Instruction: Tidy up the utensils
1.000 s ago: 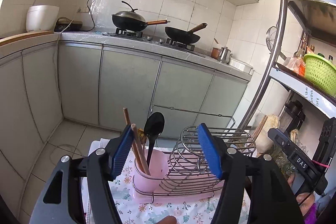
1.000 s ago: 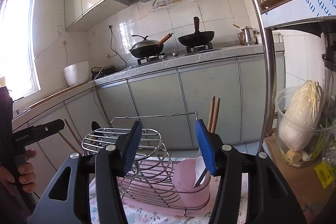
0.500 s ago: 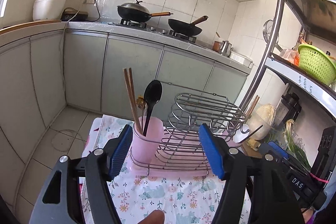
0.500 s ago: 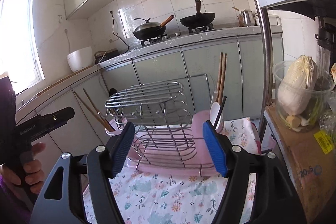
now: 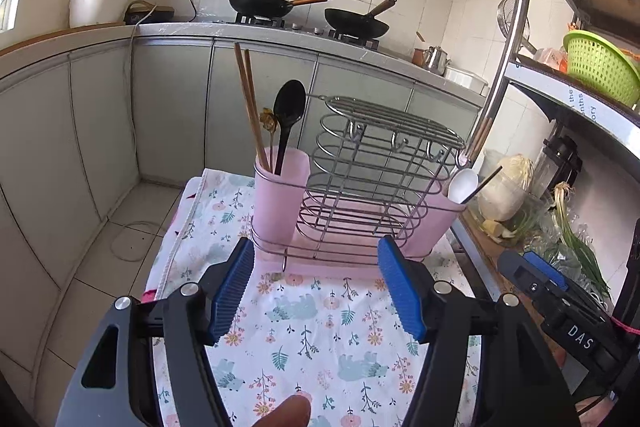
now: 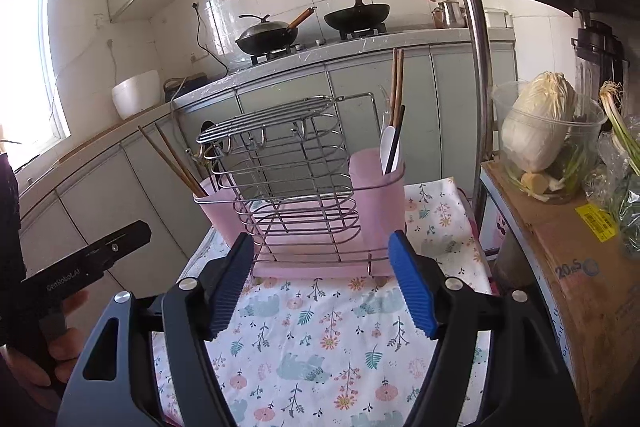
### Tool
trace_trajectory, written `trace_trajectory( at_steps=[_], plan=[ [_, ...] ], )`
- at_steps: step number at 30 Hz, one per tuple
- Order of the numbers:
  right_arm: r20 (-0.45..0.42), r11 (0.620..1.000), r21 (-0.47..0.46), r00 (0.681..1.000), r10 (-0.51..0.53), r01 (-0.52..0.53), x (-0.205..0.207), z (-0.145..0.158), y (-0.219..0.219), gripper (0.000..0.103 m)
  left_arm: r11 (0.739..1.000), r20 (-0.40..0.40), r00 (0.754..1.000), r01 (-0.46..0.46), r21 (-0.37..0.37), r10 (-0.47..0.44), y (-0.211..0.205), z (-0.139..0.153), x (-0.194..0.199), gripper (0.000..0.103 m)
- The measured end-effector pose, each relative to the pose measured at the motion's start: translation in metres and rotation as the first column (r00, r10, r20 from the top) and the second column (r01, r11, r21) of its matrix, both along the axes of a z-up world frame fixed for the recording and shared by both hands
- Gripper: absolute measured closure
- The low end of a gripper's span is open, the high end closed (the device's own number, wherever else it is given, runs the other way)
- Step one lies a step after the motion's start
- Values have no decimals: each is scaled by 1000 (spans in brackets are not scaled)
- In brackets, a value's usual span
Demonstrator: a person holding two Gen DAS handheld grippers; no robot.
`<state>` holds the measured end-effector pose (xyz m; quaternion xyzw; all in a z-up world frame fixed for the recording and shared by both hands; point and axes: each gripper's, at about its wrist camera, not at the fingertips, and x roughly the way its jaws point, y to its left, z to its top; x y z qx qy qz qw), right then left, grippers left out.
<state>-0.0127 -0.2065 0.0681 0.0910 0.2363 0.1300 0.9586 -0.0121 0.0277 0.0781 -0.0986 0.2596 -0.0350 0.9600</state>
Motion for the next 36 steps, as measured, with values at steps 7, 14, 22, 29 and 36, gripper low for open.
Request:
trace_trajectory(
  at_steps=[7, 14, 22, 29, 36],
  plan=[
    [-16, 998, -45, 999, -32, 32, -8, -14, 2, 30, 999, -6, 1000, 14, 53, -14, -16, -11, -9, 42],
    [-37, 998, -59, 999, -39, 37, -11, -23, 8, 29, 997, -18, 1000, 4, 72, -2, -17, -18, -13, 42],
    [-24, 995, -96, 999, -37, 34, -15, -24, 16, 29, 997, -27, 1000, 0, 79, 2, -20, -21, -13, 43],
    [-18, 993, -116, 999, -33, 31, -17, -25, 18, 28, 997, -38, 999, 2, 81, 1, -25, -23, -12, 45],
    [-13, 991, -126, 999, -46, 44, -18, -24, 18, 28, 996, -48, 999, -2, 88, 6, -27, -26, -11, 45]
  ],
)
